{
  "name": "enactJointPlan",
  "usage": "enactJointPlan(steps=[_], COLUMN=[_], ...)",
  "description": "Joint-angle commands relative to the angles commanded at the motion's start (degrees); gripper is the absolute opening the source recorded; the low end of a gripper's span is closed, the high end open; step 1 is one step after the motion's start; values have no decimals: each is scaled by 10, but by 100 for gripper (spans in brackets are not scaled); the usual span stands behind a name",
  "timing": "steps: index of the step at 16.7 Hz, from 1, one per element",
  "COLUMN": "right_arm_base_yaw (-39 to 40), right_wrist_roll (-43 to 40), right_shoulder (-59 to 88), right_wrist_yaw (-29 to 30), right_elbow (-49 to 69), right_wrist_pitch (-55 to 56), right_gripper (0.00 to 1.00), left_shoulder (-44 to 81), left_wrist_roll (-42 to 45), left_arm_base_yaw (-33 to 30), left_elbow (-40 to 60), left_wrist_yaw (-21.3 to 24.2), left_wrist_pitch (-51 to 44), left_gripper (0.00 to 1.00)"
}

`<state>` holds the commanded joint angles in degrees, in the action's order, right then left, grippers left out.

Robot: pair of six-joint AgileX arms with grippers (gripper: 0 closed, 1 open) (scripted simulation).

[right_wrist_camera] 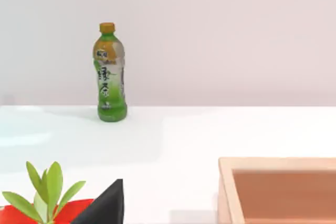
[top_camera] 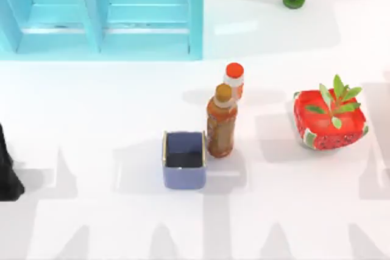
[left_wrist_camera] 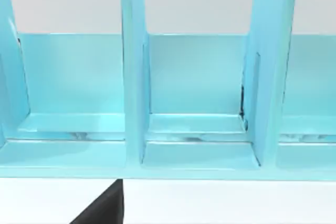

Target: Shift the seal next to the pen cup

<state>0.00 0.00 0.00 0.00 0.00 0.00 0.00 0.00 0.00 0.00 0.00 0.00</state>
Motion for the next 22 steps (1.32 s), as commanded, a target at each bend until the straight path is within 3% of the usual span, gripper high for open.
enactJointPlan(steps=[4, 8, 22], right_arm_base_yaw=[0, 0, 0], right_wrist_roll=[0, 0, 0], right_shoulder=[0, 0, 0], right_wrist_yaw=[0, 0, 0], right_elbow=[0, 0, 0], right_wrist_pitch=[0, 0, 0], right_gripper=[100, 100, 100], left_shoulder=[19, 127, 843], left_wrist_roll=[2, 15, 80], left_arm_base_yaw=[3, 14, 69], left_elbow=[18, 124, 685], left_wrist_yaw=[-1, -1, 1], left_wrist_pitch=[-18, -112, -636], left_gripper=[100, 100, 100])
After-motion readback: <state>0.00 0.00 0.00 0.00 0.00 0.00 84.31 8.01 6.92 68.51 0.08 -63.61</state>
